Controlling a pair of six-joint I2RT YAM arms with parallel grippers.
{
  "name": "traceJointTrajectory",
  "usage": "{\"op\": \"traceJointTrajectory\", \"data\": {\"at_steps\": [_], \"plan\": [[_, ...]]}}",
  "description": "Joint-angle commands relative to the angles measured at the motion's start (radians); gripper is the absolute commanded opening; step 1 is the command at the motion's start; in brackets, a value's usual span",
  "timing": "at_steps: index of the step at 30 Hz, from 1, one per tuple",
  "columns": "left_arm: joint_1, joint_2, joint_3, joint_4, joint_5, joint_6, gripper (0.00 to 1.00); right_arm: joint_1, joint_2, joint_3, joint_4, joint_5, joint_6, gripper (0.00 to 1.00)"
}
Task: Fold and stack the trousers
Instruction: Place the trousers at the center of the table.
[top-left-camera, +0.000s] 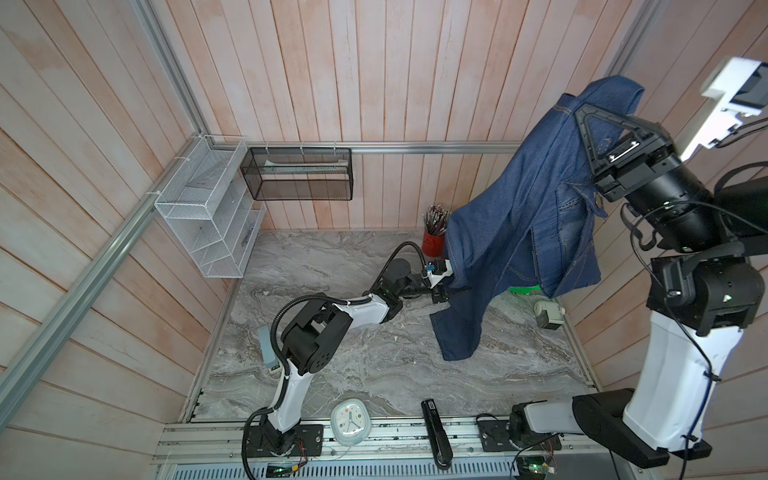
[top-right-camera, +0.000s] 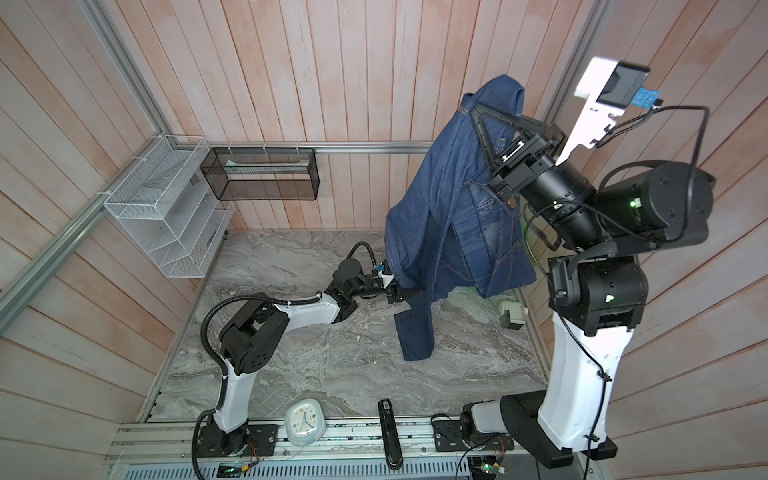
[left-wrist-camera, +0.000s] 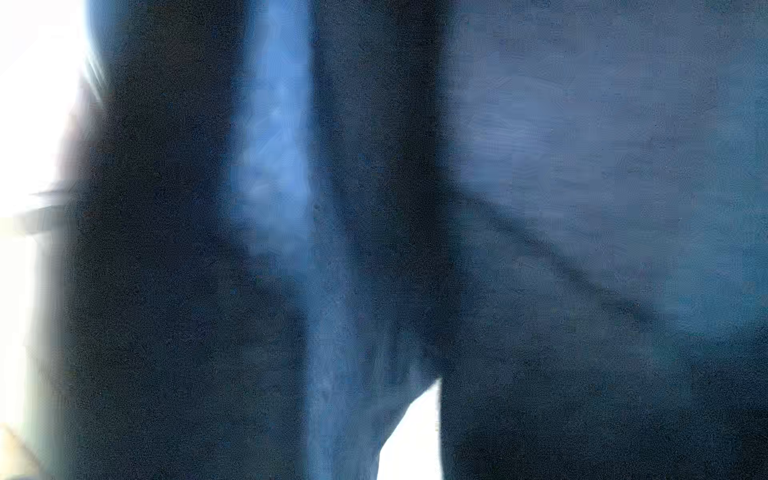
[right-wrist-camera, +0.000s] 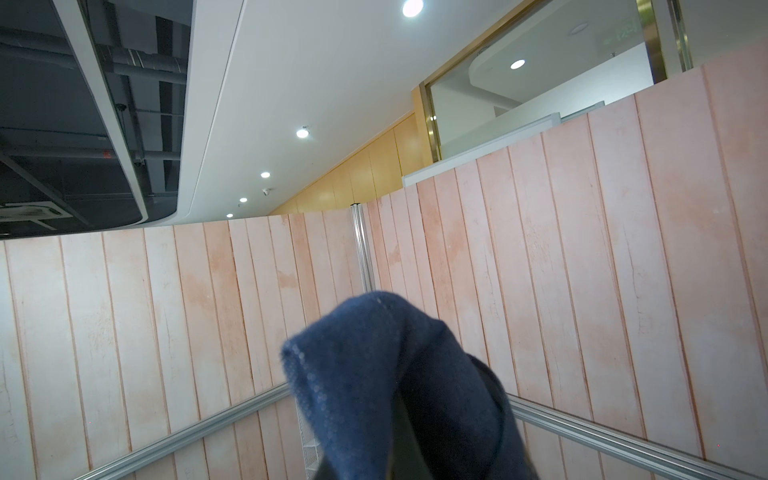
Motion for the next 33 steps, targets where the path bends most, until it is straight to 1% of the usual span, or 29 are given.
{"op": "traceJointTrajectory", "data": {"at_steps": [1, 3, 4, 8, 9, 11, 14, 17, 22, 24, 26, 27, 30, 32, 33], "plan": [[0.004, -0.076, -0.083, -0.012, 0.072, -0.004, 0.0, 0.006, -0.034, 0.001, 0.036, 0.047, -0.034, 0.0], [0.022, -0.172, -0.174, -0.015, -0.019, 0.001, 0.0, 0.006, -0.053, -0.024, 0.039, 0.067, -0.049, 0.0], [0.035, -0.227, -0.223, -0.029, -0.09, -0.006, 0.0, 0.006, -0.066, -0.04, 0.038, 0.083, -0.059, 0.0], [0.097, -0.523, -0.366, -0.169, -0.361, -0.007, 0.0, 0.007, -0.125, -0.126, 0.048, 0.147, -0.093, 0.0], [0.11, -0.593, -0.388, -0.202, -0.415, 0.007, 0.0, 0.006, -0.138, -0.143, 0.048, 0.162, -0.099, 0.0], [0.116, -0.75, -0.426, -0.276, -0.565, 0.064, 0.0, 0.006, -0.162, -0.174, 0.03, 0.213, -0.113, 0.0], [0.117, -0.948, -0.44, -0.376, -0.729, 0.129, 0.0, 0.006, -0.202, -0.24, 0.018, 0.278, -0.123, 0.0], [0.116, -1.102, -0.413, -0.501, -0.813, 0.175, 0.0, 0.007, -0.25, -0.326, 0.032, 0.325, -0.121, 0.0], [0.113, -1.299, -0.364, -0.657, -0.902, 0.212, 0.0, 0.006, -0.304, -0.432, 0.038, 0.351, -0.092, 0.0], [0.113, -1.355, -0.325, -0.759, -0.946, 0.226, 0.0, 0.007, -0.329, -0.488, 0.035, 0.368, -0.067, 0.0], [0.113, -1.406, -0.288, -0.898, -0.98, 0.228, 0.0, 0.006, -0.363, -0.555, 0.031, 0.389, -0.039, 0.0], [0.113, -1.429, -0.286, -0.959, -0.975, 0.235, 0.0, 0.006, -0.382, -0.597, 0.031, 0.403, -0.021, 0.0], [0.114, -1.521, -0.333, -1.127, -0.968, 0.253, 0.0, 0.006, -0.474, -0.797, 0.037, 0.499, 0.053, 0.0], [0.113, -1.566, -0.362, -1.255, -0.963, 0.241, 0.0, 0.007, -0.538, -0.924, -0.002, 0.597, 0.094, 0.0], [0.113, -1.576, -0.366, -1.309, -0.978, 0.227, 0.0, 0.007, -0.554, -0.95, -0.031, 0.631, 0.105, 0.0]]}}
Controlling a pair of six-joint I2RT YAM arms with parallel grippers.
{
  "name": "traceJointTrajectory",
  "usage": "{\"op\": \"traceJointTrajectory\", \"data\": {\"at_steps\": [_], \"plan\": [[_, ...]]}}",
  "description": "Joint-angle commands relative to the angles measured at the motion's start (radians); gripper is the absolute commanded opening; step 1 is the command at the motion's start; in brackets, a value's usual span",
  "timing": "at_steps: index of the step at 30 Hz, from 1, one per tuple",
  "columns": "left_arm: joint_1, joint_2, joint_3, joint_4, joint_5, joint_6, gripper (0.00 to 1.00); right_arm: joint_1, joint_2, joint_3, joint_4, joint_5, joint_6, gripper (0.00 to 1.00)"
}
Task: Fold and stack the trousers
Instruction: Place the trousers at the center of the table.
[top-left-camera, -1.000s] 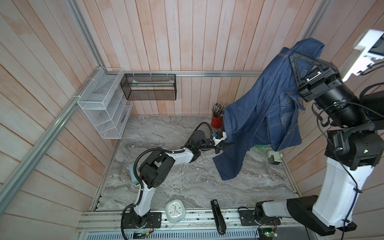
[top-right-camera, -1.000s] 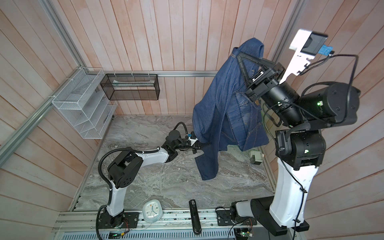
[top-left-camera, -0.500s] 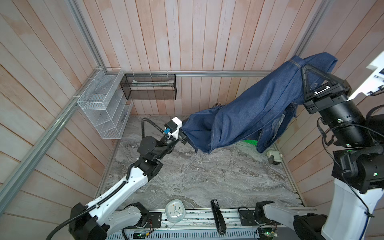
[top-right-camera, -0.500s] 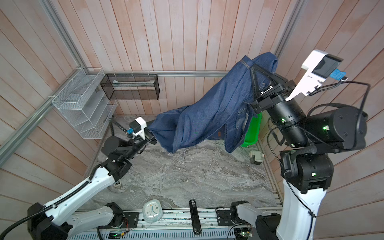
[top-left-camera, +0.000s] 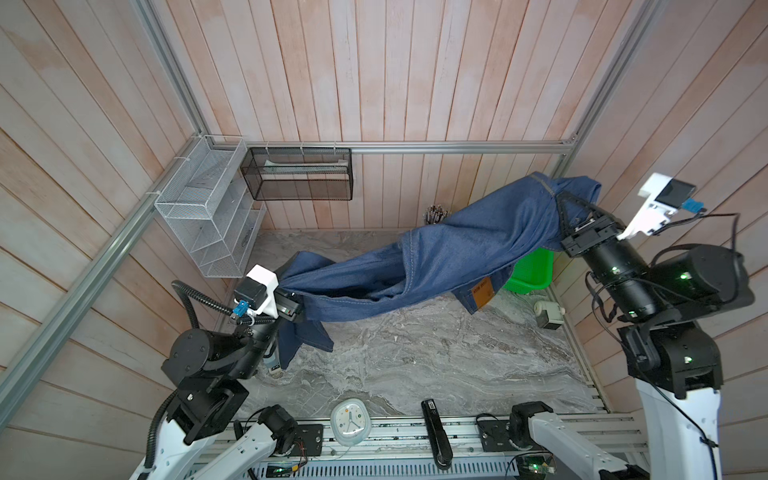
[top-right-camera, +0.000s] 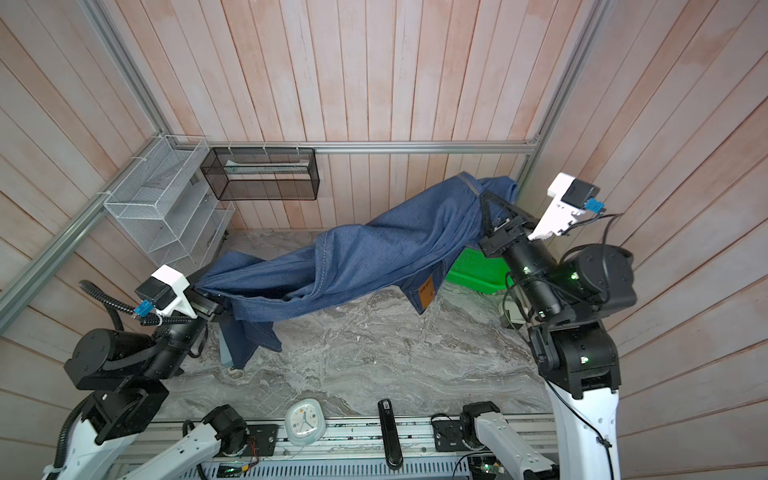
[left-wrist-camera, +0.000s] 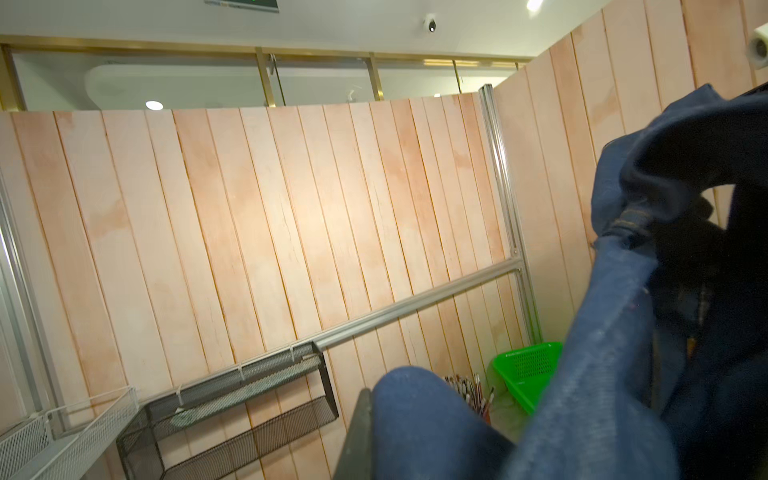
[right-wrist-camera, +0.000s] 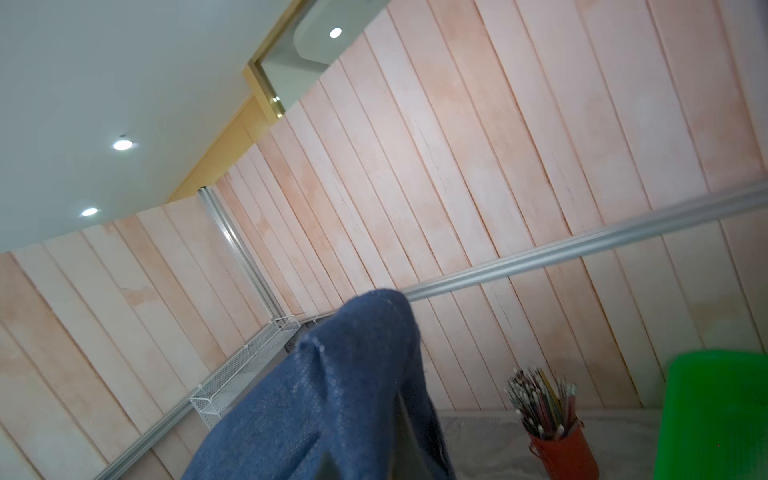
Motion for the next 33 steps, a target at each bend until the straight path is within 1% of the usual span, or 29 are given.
{"op": "traceJointTrajectory", "data": {"at_steps": [1, 5, 8, 11, 14, 16, 19, 20, 22, 25, 27, 28, 30, 33], "plan": [[-0.002, -0.03, -0.031, -0.306, -0.07, -0.011, 0.0, -0.002, -0.069, -0.096, -0.055, 0.21, 0.09, 0.0], [-0.002, -0.014, -0.042, -0.522, -0.131, -0.049, 0.0, -0.002, -0.116, -0.161, -0.23, 0.264, 0.114, 0.0], [-0.002, 0.023, -0.069, -0.617, -0.152, -0.083, 0.0, -0.001, -0.151, -0.201, -0.32, 0.281, 0.136, 0.0], [-0.002, 0.076, -0.103, -0.661, -0.158, -0.106, 0.0, -0.002, -0.168, -0.232, -0.411, 0.302, 0.153, 0.0], [-0.003, 0.116, -0.129, -0.644, -0.183, -0.107, 0.0, -0.002, -0.174, -0.268, -0.457, 0.32, 0.149, 0.0], [0.0, 0.144, -0.124, -0.611, -0.21, -0.093, 0.0, -0.001, -0.169, -0.283, -0.448, 0.326, 0.136, 0.0], [0.017, 0.206, -0.112, -0.516, -0.252, -0.026, 0.0, -0.001, -0.126, -0.289, -0.407, 0.362, 0.1, 0.0], [0.037, 0.232, -0.111, -0.468, -0.258, 0.004, 0.0, -0.002, -0.104, -0.291, -0.38, 0.374, 0.08, 0.0], [0.103, 0.288, -0.1, -0.375, -0.232, 0.05, 0.0, -0.006, -0.06, -0.303, -0.316, 0.407, 0.049, 0.0], [0.257, 0.38, -0.071, -0.239, -0.096, 0.077, 0.0, -0.045, 0.023, -0.334, -0.167, 0.401, 0.002, 0.0], [0.374, 0.457, -0.029, -0.163, 0.0, 0.076, 0.0, -0.124, 0.099, -0.341, -0.064, 0.312, -0.009, 0.0], [0.412, 0.493, -0.001, -0.145, 0.033, 0.072, 0.0, -0.166, 0.138, -0.334, -0.026, 0.256, -0.002, 0.0], [0.462, 0.572, 0.074, -0.123, 0.09, 0.082, 0.0, -0.238, 0.232, -0.284, 0.032, 0.14, 0.008, 0.0], [0.467, 0.652, 0.173, -0.134, 0.139, 0.119, 0.0, -0.248, 0.316, -0.179, 0.064, 0.096, -0.018, 0.0]]}}
